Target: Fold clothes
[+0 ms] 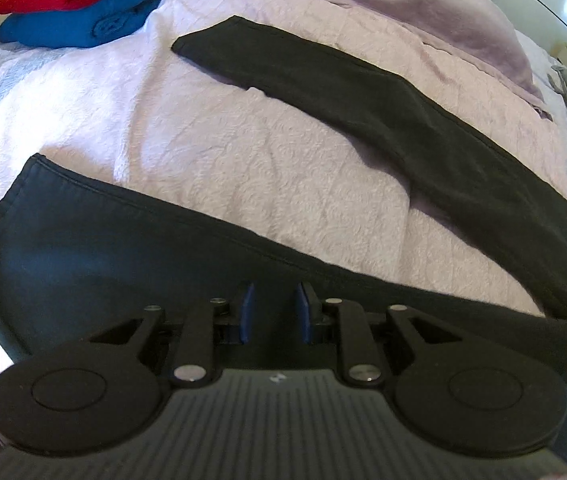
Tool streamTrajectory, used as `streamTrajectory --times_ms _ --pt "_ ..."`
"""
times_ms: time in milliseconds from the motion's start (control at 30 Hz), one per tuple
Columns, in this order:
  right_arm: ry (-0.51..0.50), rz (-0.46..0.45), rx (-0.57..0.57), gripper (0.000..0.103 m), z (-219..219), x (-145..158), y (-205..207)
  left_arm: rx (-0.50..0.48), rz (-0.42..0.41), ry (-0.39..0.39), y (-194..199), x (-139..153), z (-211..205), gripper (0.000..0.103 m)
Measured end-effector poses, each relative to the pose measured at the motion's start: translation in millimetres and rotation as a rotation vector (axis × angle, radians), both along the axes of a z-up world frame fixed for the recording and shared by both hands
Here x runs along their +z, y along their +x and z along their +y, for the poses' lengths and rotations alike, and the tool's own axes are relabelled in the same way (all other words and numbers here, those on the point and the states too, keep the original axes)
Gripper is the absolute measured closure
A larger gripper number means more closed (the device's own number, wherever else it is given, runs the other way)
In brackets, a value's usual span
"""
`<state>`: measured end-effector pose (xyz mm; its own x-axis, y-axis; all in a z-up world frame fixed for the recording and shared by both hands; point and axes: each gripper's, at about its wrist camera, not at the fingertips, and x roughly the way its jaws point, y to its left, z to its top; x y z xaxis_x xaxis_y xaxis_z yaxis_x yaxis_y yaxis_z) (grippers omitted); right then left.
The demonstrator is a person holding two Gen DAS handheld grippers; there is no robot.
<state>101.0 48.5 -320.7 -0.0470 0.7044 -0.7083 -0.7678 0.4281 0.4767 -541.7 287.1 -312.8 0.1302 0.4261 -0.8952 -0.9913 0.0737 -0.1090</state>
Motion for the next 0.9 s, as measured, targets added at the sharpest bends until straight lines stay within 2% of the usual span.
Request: streamTrajectory --times_ms 67,133,200,267,367,533,600,700,800,867,900 --pt "-0.068 -0.034 -0.001 0.102 9 -14 -7 -0.017 0.01 -0.01 5 -2 1 0.084" --pt "-0.089 -0.036 -0.017 0.095 17 -12 -10 -0.033 0.018 -0.006 6 -2 1 0.084" --pt "-0.069 0.022 -0.031 0.082 18 -5 -4 -0.033 0.023 -0.008 5 -4 0 0.084" --pt "-0.026 0.079 -0.044 0.074 18 -1 9 -0.026 0.024 -0.012 4 -7 1 0.084" --pt "0.02 0.132 -0.088 0.073 30 -2 28 -0.014 0.025 -0.014 7 -8 2 0.084" --pt "0.047 0.154 -0.086 0.073 60 -14 39 -0.027 0.035 -0.016 10 -9 7 0.084" --pt "0.07 0.136 -0.075 0.102 65 -12 38 -0.026 0.04 -0.013 11 -7 8 0.084" --pt "0.083 0.056 -0.036 0.103 66 0 34 -0.025 0.049 -0.006 11 -5 9 0.084" --pt "0.035 -0.017 -0.062 0.103 64 -4 32 -0.019 0.055 -0.003 13 -5 10 0.084" --pt "-0.027 -0.03 -0.067 0.103 70 -17 28 -0.019 0.06 -0.002 15 -5 10 0.084" --pt "-0.035 -0.015 -0.07 0.1 70 -18 28 -0.023 0.059 0.001 15 -4 9 0.084"
